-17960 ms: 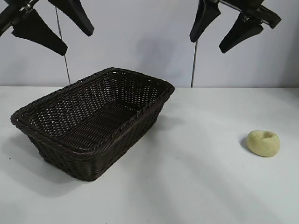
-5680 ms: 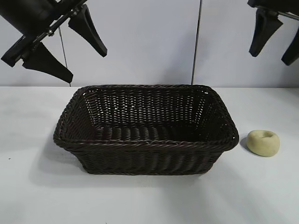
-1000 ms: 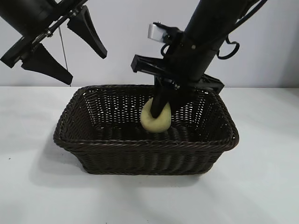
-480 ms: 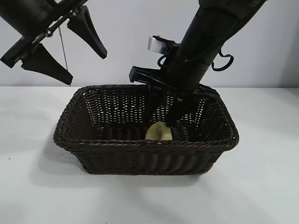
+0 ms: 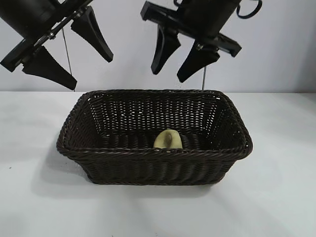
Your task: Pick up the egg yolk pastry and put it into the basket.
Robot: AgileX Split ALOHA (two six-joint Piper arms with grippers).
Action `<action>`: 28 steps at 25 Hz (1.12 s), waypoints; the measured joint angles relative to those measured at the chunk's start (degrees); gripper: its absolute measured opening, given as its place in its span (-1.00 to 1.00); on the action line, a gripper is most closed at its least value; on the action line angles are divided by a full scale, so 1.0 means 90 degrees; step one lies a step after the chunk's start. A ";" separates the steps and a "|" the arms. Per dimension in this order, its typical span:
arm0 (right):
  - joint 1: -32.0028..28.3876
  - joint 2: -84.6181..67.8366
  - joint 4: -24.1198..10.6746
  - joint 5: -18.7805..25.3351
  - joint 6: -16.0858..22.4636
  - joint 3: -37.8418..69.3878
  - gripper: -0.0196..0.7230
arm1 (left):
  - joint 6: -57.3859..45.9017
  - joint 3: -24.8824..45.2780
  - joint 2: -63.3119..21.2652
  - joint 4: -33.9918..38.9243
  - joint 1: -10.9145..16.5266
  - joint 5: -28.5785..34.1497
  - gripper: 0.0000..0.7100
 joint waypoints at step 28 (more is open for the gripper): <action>-0.1046 -0.0599 -0.0896 0.1240 -0.0238 0.0299 0.11 | 0.0020 0.0000 0.0000 0.0099 0.0000 0.0067 0.53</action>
